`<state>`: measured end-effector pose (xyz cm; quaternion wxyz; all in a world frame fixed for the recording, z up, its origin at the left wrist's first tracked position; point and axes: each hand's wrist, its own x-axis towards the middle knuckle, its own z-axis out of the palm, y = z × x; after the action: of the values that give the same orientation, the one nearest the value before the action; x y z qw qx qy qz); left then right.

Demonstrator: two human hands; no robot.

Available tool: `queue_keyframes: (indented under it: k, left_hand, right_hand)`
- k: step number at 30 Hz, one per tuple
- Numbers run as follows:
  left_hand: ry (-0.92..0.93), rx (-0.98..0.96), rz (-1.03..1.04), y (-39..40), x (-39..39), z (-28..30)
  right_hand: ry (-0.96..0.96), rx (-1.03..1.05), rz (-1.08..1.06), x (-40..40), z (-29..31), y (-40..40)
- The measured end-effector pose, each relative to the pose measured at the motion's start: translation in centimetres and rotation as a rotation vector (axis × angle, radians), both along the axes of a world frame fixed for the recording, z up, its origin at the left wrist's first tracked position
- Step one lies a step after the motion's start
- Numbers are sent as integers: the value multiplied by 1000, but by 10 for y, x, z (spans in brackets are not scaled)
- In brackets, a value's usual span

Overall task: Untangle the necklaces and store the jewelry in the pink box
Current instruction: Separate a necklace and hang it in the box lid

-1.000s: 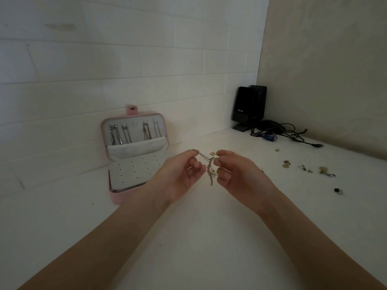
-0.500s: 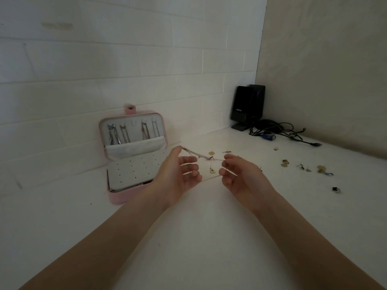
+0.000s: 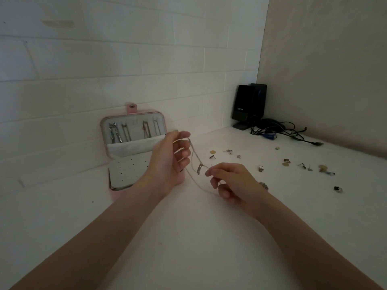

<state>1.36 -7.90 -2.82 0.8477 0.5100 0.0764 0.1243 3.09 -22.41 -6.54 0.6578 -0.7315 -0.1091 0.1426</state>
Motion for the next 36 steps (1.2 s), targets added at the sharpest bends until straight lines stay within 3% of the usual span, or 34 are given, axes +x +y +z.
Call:
queue_keyframes:
  k: [5,12,15,18,22,24,30,36]
  left_hand:
    - [-23,109,52,5,-1,2]
    - [-107,332,15,-1,-7,8]
    - [-125,264,-24,-5,-11,14]
    - [-136,24,-125,-4,-14,22]
    - [-192,-142,-189,-1,-18,35]
    - [-209,-102,-202,0,-20,39]
    - [-100,301,-329,-2,-29,43]
    - [-184,185,-368,3,-33,58]
  right_hand:
    - [62,139,-143,2,0,-1]
    - [-171,-88,-60,1,1,3]
    - [-123,-27,-27,0,2,2]
    - [-35,79,55,-2,6,-1]
    - [-6,54,102,-4,5,0]
    - [-1,55,82,-3,3,0]
    - [-77,15,137,-3,1,-1]
    - [-186,-137,272,-6,1,3]
